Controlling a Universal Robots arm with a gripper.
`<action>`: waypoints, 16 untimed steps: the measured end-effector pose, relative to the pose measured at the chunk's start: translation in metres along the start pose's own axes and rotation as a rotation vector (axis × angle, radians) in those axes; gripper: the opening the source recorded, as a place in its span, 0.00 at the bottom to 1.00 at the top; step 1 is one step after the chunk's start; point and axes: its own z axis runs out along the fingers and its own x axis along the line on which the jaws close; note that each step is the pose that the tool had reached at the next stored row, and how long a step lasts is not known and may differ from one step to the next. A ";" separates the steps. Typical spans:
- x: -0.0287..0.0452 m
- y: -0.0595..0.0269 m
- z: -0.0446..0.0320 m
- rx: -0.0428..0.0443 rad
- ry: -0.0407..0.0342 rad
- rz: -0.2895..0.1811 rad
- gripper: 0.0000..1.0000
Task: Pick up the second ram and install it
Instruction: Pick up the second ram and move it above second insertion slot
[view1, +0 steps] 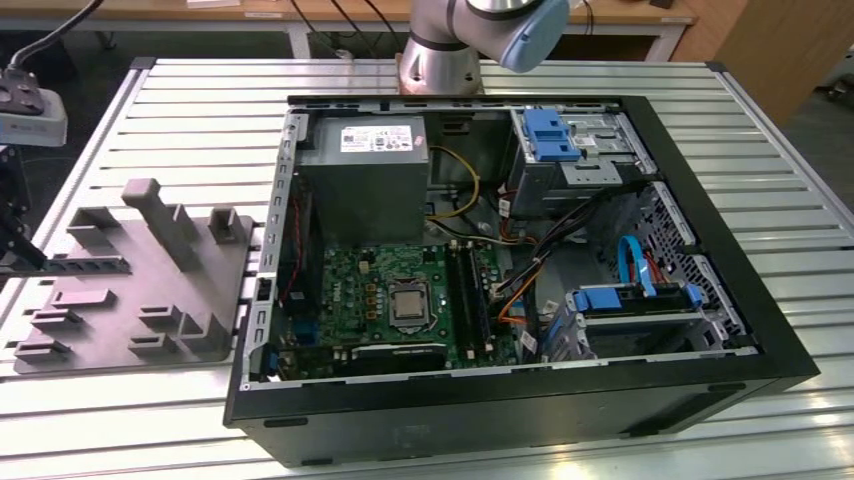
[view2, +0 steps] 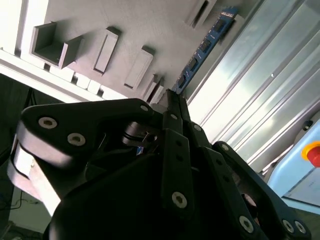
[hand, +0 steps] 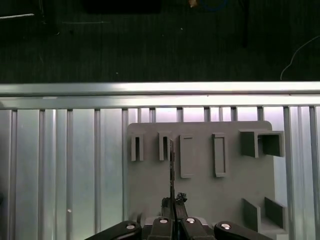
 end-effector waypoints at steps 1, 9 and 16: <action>-0.0001 0.0001 -0.0022 0.0000 0.0000 0.000 0.12; -0.0006 0.0007 -0.0207 0.0000 0.0000 0.000 0.12; -0.0011 0.0013 -0.0361 0.0000 0.0000 0.000 0.12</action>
